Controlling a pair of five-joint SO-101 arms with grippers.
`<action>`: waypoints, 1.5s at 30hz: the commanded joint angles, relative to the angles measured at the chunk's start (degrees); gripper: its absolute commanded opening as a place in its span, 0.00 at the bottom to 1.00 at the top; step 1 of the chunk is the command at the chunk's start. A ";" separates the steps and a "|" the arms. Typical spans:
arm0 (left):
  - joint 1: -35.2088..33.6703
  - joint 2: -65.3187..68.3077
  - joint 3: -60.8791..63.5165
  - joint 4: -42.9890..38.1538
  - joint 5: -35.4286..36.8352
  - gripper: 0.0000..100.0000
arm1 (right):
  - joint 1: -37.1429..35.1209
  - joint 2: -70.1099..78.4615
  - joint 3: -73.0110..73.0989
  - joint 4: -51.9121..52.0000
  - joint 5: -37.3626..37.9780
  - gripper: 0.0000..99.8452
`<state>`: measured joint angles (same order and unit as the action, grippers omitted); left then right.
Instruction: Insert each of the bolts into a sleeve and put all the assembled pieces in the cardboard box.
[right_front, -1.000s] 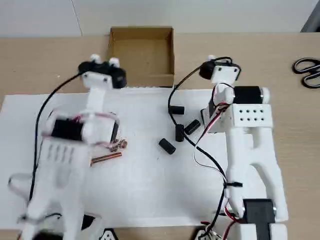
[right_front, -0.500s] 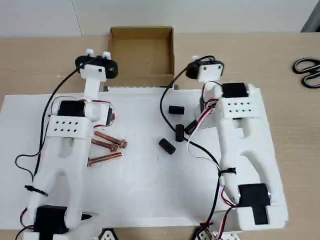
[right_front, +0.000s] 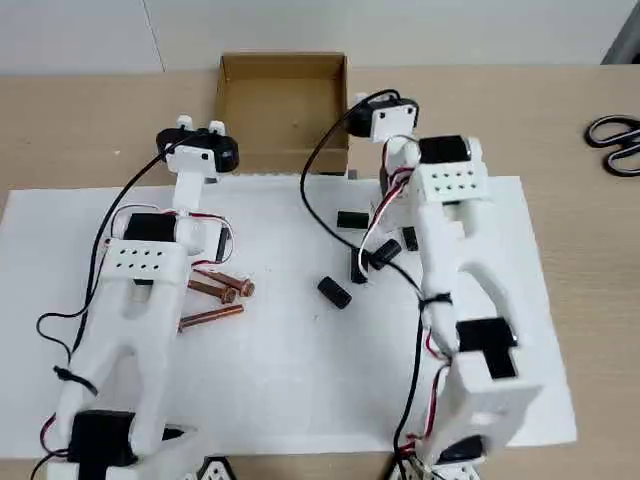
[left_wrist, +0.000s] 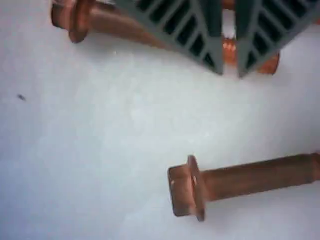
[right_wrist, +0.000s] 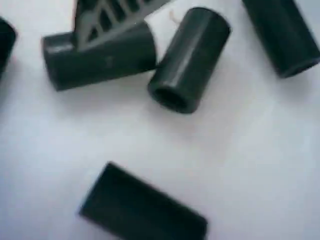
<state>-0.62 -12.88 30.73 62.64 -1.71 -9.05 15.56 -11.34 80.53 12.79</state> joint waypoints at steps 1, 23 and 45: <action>-0.26 -0.09 -0.04 -1.23 -0.35 0.01 | 1.45 1.54 -5.54 1.19 0.62 0.15; -0.26 0.18 0.22 -0.88 -0.09 0.01 | 2.42 12.09 -5.98 0.48 5.45 0.15; 0.09 -0.09 5.05 -3.34 -0.09 0.01 | 4.88 18.86 -8.26 3.91 5.01 0.01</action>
<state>-0.53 -12.35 36.18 60.18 -1.63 -4.48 33.67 -18.46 80.79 17.80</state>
